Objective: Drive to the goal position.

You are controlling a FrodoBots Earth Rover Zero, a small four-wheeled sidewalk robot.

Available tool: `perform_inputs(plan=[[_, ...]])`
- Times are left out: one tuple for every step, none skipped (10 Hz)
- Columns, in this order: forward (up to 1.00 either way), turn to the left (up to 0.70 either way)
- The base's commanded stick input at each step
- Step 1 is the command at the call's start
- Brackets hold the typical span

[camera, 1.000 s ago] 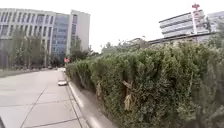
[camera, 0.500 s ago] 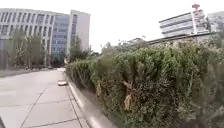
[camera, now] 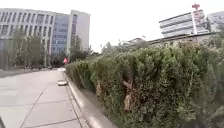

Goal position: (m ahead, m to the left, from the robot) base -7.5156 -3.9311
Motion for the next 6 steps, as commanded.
perform_inputs(plan=[[0.05, 0.00], [0.05, 0.00], [0.05, 0.00], [0.05, 0.00], [0.05, 0.00], [0.05, 0.00]])
